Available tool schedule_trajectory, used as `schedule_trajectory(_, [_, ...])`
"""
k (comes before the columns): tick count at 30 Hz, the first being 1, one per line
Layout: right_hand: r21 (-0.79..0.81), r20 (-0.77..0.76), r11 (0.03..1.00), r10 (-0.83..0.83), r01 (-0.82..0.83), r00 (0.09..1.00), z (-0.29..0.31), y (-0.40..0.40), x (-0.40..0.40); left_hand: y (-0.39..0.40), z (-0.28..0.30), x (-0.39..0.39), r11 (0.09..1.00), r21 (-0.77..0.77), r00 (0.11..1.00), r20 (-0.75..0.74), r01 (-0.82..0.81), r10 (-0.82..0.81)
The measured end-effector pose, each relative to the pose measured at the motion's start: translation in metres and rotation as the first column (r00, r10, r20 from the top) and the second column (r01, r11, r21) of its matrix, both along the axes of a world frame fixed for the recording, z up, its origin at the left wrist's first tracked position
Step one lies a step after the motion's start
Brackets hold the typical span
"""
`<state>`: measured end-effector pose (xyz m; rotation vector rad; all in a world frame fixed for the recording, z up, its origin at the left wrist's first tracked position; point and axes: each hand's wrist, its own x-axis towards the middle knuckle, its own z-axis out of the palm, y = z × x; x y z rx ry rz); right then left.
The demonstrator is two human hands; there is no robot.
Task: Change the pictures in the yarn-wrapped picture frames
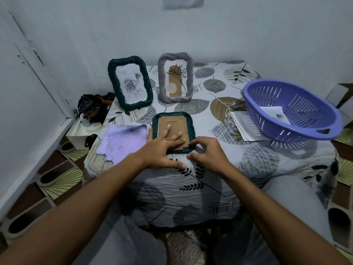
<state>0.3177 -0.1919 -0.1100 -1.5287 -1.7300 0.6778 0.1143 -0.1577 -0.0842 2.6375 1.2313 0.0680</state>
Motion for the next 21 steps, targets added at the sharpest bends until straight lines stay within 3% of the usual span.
schedule_trajectory(17, [-0.04,0.042,0.999,-0.007,0.008,0.999,0.011,-0.008,-0.004,0.004,0.004,-0.002,0.999,0.044,1.0,-0.011,0.02,-0.019])
schedule_trajectory(21, [-0.057,-0.035,0.998,-0.021,0.019,0.999,0.02,-0.007,-0.004,0.003,0.003,-0.012,0.993,0.116,0.997,0.082,0.002,-0.012])
